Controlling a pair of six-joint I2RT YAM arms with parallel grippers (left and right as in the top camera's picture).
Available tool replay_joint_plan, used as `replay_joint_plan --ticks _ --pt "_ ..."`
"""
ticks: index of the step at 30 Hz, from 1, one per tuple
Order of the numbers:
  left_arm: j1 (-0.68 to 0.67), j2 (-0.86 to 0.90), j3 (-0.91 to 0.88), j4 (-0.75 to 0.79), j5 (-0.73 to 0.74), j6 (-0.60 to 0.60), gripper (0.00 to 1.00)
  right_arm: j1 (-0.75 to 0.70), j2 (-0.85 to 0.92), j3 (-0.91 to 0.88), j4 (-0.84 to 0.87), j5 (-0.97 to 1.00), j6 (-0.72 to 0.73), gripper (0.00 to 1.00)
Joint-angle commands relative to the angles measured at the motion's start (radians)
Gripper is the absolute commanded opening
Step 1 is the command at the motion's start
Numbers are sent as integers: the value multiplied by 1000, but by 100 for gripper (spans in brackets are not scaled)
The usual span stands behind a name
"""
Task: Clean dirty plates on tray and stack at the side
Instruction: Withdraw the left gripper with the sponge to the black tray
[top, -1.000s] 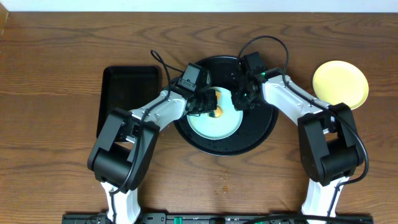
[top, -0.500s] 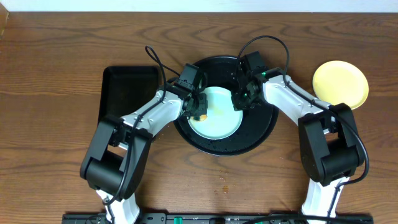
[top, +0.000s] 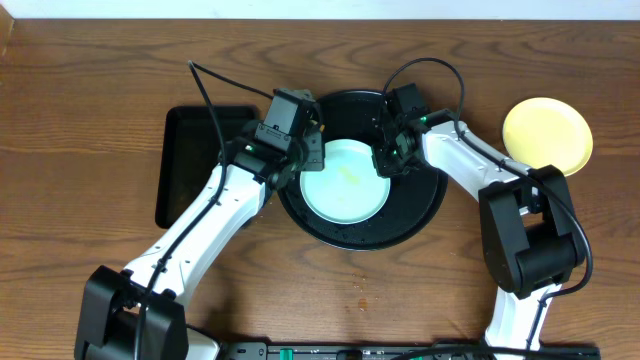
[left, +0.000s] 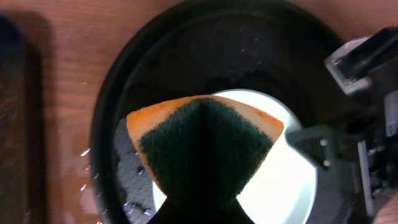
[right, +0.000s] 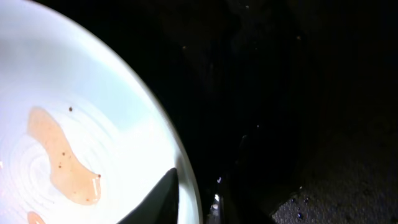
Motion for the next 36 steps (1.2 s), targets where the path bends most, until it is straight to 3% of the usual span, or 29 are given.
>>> replay_joint_plan --ticks 1,12,20,22,24,25,27,33,34,35,36 --pt "54 10 10 -69 -77 14 8 -3 14 -8 -2 24 5 23" --pt "348 29 8 -249 -77 80 8 -3 14 -8 -1 24 5 26" --pt "419 164 7 -243 -78 172 17 -3 14 -8 -3 24 5 26" --pt "425 210 7 -240 -84 172 28 -3 14 -8 -3 24 5 27" --pt "428 248 7 -238 -123 171 56 -3 14 -8 -3 24 5 27" --pt "429 259 7 -238 -144 171 63 -3 14 -8 -3 24 5 27" --pt "430 274 7 -237 -174 171 65 -3 14 -8 -3 24 5 27" --pt "430 280 5 -319 -161 98 64 -3 14 -8 -3 24 5 27" --pt "430 280 2 -324 -148 98 52 -3 14 -8 -3 24 5 27" --pt "429 280 -8 -324 -133 98 28 -3 14 -8 -2 24 5 27" --pt "430 280 -17 -316 -133 98 10 -3 14 -8 -2 24 5 27"
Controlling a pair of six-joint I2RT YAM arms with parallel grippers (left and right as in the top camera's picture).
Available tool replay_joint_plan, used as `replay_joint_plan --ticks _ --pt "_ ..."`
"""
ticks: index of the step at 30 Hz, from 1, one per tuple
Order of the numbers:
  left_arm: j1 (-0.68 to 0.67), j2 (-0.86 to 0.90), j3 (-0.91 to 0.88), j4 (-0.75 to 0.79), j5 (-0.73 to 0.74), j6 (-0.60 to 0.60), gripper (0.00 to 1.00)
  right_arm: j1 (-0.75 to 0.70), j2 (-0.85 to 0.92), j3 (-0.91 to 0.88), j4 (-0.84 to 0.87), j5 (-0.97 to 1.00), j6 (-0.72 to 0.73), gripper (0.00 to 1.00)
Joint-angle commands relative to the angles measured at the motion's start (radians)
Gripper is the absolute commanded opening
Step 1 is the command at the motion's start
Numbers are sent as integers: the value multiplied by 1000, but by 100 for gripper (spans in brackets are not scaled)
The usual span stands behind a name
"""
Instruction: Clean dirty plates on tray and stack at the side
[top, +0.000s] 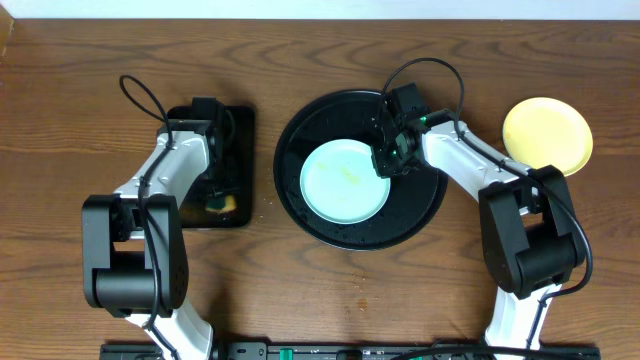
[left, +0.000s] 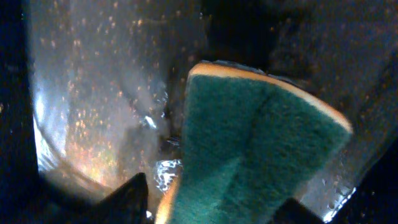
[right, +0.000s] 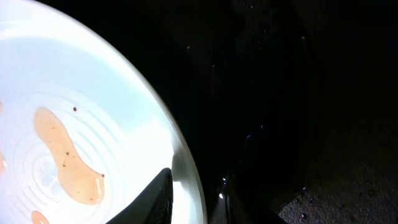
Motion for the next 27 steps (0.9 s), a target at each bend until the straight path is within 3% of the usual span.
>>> replay_joint_plan --ticks 1,3,5,6,11,12,14,15,19,27 --pt "7 4 -24 13 5 -19 8 -3 14 -8 -3 29 4 27" --pt "8 4 -38 39 5 -19 9 -3 14 -8 -3 29 4 27" --pt "8 4 -39 33 8 -20 46 -3 14 -8 -5 29 4 27" --pt "8 4 -39 25 15 -20 46 -3 14 -8 -5 29 4 27" --pt "8 4 -40 -1 21 -20 42 -3 14 -8 -4 29 4 27" --pt "8 4 -40 6 21 -19 35 -3 14 -8 -3 29 4 27" --pt "8 4 -40 34 21 -19 12 -3 14 -8 -3 29 4 27" --pt "8 3 -39 48 21 -14 8 -3 14 -8 -3 29 4 27" --pt "8 -27 5 60 21 34 7 -3 14 -8 -3 29 4 26" --pt "8 -265 35 102 21 32 8 -3 14 -8 -3 29 4 27"
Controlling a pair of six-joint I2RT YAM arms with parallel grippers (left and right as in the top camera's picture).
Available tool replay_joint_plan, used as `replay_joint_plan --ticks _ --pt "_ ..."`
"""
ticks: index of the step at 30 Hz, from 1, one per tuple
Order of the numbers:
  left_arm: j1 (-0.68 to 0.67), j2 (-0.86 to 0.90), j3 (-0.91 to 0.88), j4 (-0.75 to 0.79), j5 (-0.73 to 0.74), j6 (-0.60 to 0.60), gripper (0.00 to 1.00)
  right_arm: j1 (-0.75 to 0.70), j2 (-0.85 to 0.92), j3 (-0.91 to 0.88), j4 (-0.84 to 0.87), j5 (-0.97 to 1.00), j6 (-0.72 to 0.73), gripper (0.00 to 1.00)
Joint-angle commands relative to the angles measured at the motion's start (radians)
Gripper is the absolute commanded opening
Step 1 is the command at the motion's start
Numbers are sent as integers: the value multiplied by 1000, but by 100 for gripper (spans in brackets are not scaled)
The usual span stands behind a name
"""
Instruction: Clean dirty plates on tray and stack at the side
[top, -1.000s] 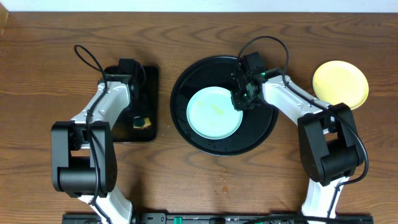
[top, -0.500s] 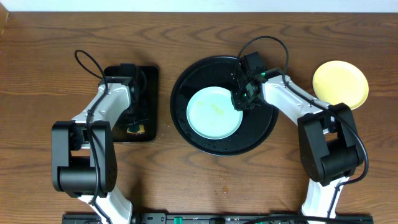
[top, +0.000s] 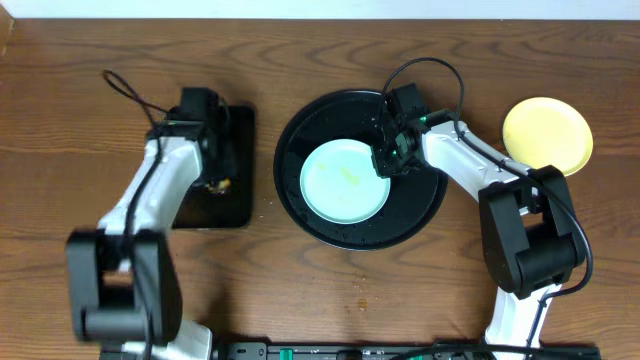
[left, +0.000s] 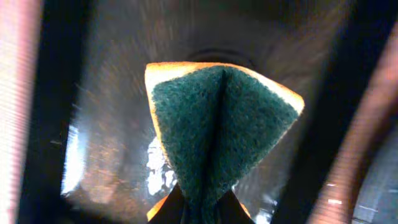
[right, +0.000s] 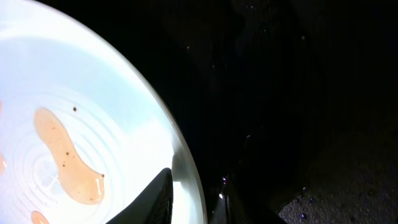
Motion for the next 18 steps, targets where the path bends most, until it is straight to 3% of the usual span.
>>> replay_joint_plan --ticks 1,4,11,18 --pt "7 -138 40 6 -4 16 8 -3 14 -8 -3 29 4 27" --pt "2 -183 40 8 29 13 8 -3 14 -8 -3 29 4 27" --pt "-109 -188 40 100 300 -44 8 -3 14 -8 -3 29 4 27" --pt "-345 -147 40 208 306 -126 8 -3 14 -8 -4 29 4 27"
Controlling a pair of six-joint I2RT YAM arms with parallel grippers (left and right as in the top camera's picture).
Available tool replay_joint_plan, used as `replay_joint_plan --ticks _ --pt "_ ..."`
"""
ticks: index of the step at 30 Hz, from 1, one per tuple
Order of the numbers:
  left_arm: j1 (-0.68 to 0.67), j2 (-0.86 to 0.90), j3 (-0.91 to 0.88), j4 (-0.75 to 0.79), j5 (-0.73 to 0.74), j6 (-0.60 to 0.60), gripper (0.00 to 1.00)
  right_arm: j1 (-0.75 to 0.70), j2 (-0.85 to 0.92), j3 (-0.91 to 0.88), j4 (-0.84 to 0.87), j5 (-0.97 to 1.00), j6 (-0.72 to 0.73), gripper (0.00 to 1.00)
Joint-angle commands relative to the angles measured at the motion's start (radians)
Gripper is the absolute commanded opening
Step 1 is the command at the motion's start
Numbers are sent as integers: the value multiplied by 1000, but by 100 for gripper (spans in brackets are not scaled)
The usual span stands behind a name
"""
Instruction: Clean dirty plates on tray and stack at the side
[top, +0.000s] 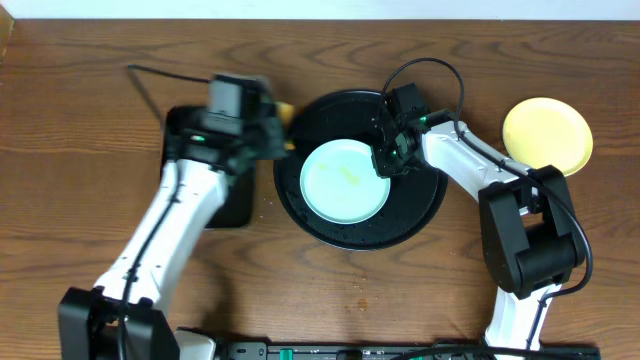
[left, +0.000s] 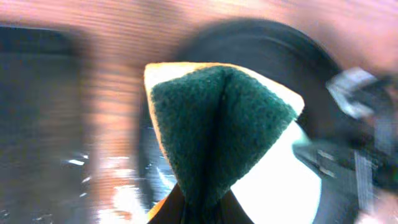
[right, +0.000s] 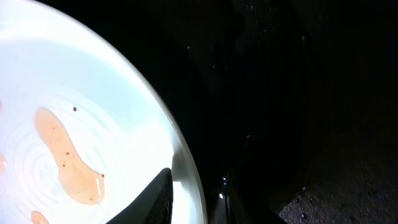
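A pale blue plate with an orange sauce smear lies in the round black tray. My right gripper is shut on the plate's right rim, one finger on top and one outside. My left gripper hovers at the tray's left edge, shut on a folded green and orange sponge. In the left wrist view the plate shows below and to the right of the sponge.
A yellow plate sits on the table at the far right. A black rectangular tray lies left of the round one, partly under my left arm. Cables loop above both wrists.
My left gripper, still shut on the sponge, has moved right from over the rectangular tray to the left edge of the round tray. The right gripper and the plate have not moved.
The sponge was first held over the plate in the round tray. Then it was down in the wet rectangular tray at the left, then pinched just above it. Now it is back beside the plate. My right gripper has held the plate's rim throughout.
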Motion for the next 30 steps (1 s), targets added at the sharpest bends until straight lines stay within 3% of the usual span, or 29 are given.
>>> replay_joint_plan --ticks 1,6,8,11,12,21,22,24,26,28,30 --pt "-118 45 16 19 29 -73 8 -3 14 -8 -4 29 4 27" --pt "-246 143 16 80 -33 -79 9 -3 14 -8 -3 29 4 27" --pt "-280 174 16 124 -34 -49 17 -3 14 -8 -3 29 4 27" --pt "-312 195 16 170 -39 -24 15 -3 14 -8 -4 29 4 27" --pt "-318 197 16 177 -43 -24 7 -3 14 -8 -4 29 4 27" --pt "-327 211 6 161 -75 -24 8 -3 14 -8 -3 29 4 27" --pt "-327 217 2 161 -75 -24 11 -3 14 -8 -3 29 4 27" --pt "-327 233 -5 160 -75 -24 27 -3 14 -8 -4 29 4 27" --pt "-327 251 -8 160 -75 -24 33 -3 14 -8 -4 29 4 27" --pt "-327 274 -8 160 -75 -24 46 -3 14 -8 -4 29 4 27" --pt "-327 296 -8 159 -75 -24 47 -3 14 -8 -4 29 4 27"
